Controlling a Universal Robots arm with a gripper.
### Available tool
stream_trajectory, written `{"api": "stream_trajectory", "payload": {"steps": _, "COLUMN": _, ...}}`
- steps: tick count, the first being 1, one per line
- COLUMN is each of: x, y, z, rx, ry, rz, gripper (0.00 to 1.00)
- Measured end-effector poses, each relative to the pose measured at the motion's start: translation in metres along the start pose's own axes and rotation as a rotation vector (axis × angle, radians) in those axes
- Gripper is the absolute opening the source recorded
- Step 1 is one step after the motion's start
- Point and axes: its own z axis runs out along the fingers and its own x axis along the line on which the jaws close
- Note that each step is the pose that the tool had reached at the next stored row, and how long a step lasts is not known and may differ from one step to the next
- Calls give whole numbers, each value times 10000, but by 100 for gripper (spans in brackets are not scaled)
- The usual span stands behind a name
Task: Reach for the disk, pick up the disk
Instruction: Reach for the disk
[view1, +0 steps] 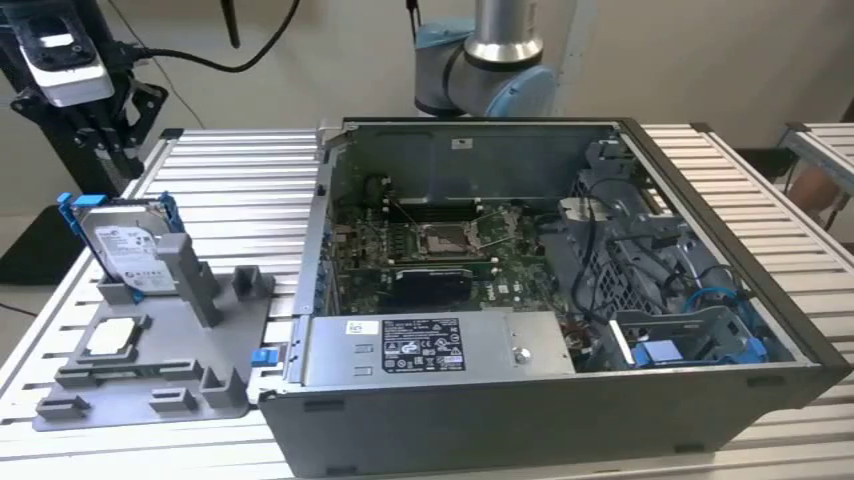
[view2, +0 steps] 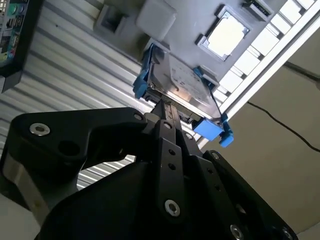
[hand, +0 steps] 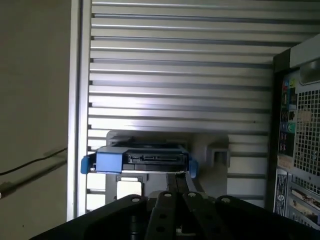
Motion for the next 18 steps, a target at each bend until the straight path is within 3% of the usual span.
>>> {"api": "stream_trajectory", "payload": {"steps": 4, "x": 130, "y": 69, "z": 3, "rx": -2, "ry": 0, "rz": -1, "gripper": 0}}
{"api": "stream_trajectory", "payload": {"steps": 12, "x": 481, "y": 38, "z": 9, "rx": -29, "ry": 0, "rz": -2, "gripper": 0}}
{"api": "stream_trajectory", "payload": {"steps": 15, "x": 553, "y": -29, "z": 9, "rx": -28, "ry": 2, "rz": 0, "gripper": 0}}
{"api": "stream_trajectory", "payload": {"steps": 18, "x": 576, "y": -42, "z": 12, "rx": -29, "ry": 0, "rz": 1, "gripper": 0}}
